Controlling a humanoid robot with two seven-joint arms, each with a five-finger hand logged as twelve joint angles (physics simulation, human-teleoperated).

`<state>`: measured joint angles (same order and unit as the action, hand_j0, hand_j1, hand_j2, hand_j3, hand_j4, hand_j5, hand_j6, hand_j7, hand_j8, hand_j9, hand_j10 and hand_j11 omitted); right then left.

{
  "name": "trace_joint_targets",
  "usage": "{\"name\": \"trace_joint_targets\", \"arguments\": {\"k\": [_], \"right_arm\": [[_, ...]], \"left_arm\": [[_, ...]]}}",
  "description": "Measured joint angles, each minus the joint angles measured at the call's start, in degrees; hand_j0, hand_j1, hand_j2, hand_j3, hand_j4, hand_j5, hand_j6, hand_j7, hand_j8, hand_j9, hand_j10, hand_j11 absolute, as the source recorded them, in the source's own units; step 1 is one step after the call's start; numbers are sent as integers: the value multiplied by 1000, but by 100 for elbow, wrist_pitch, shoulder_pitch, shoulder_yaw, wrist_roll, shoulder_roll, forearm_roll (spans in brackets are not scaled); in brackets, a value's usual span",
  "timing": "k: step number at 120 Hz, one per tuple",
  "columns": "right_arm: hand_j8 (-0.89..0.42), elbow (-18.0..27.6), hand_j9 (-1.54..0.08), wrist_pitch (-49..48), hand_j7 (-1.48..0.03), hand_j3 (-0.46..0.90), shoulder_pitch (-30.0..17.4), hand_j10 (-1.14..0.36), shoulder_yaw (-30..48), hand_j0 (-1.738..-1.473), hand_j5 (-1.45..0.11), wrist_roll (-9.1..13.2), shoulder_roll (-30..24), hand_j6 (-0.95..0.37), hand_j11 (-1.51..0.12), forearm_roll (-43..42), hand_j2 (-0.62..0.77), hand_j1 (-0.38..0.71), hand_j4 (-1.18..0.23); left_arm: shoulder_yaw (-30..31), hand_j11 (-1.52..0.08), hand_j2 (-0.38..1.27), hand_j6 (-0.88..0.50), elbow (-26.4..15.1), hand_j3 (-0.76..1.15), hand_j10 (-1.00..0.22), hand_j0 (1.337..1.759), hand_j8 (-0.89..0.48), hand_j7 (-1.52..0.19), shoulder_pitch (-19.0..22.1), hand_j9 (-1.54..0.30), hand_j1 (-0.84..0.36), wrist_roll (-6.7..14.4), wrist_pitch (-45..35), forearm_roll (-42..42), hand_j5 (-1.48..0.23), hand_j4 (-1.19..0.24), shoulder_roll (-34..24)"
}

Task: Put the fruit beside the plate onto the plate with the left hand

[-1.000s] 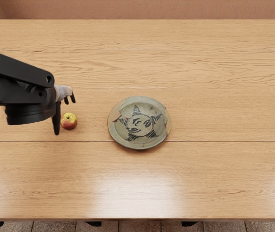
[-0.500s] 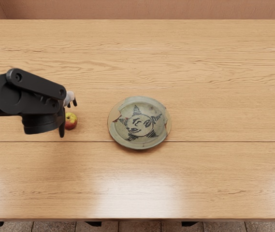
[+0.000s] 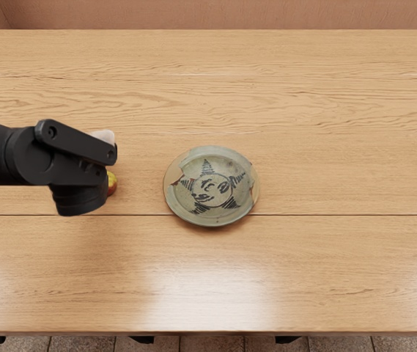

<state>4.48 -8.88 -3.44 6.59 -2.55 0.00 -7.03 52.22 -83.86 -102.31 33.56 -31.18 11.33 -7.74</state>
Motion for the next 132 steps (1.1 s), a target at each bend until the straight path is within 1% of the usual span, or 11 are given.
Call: {"name": "trace_joint_targets", "arguments": {"k": [10, 39, 78, 95, 117, 125, 132], "right_arm": [[-38, 0, -49, 0, -49, 0, -1, -38, 0, -1658, -49, 0, 0, -38, -49, 0, -8, -304, -38], [-38, 0, -49, 0, -49, 0, 0, -38, 0, -1658, -49, 0, 0, -38, -49, 1, -8, -304, -38], [-38, 0, -49, 0, -49, 0, 0, -38, 0, -1658, -49, 0, 0, -38, -49, 0, -7, -304, -38], [-38, 0, -49, 0, -49, 0, -2, -38, 0, -1658, -49, 0, 0, -38, -49, 1, -8, -304, -38], [-38, 0, -49, 0, -49, 0, -1, -38, 0, -1658, -49, 0, 0, -38, -49, 0, -8, -304, -38], [-38, 0, -49, 0, -49, 0, -1, -38, 0, -1658, -49, 0, 0, -38, -49, 0, -8, -304, -38], [-38, 0, -49, 0, -49, 0, -2, -38, 0, -1658, -49, 0, 0, -38, -49, 0, -7, -304, -38]], "left_arm": [[-26, -375, 59, -290, 10, 0, -289, 1658, -290, -375, 123, -375, 3, 6, -21, 0, -375, -289, 67], [-59, -413, 64, -318, 88, 0, -318, 1658, -318, -413, 236, -413, -31, 9, -29, 0, -413, -318, 115], [-55, -524, 81, -404, 130, 0, -403, 1658, -403, -524, 325, -524, -134, 24, -17, -7, -524, -403, 153], [-55, -576, 90, -444, 153, 0, -444, 1658, -428, -576, 325, -576, -182, 88, -18, -5, -576, -443, 176], [-36, -640, 99, -502, 210, 0, -492, 1658, -469, -639, 334, -640, -241, 111, -10, -7, -640, -492, 176], [-25, -668, 130, -507, 227, 0, -510, 1657, -467, -668, 334, -668, -246, 112, 4, -5, -668, -510, 176], [-20, -696, 125, -502, 251, 0, -525, 1656, -465, -695, 349, -696, -245, 113, 29, 5, -690, -527, 176]]}}
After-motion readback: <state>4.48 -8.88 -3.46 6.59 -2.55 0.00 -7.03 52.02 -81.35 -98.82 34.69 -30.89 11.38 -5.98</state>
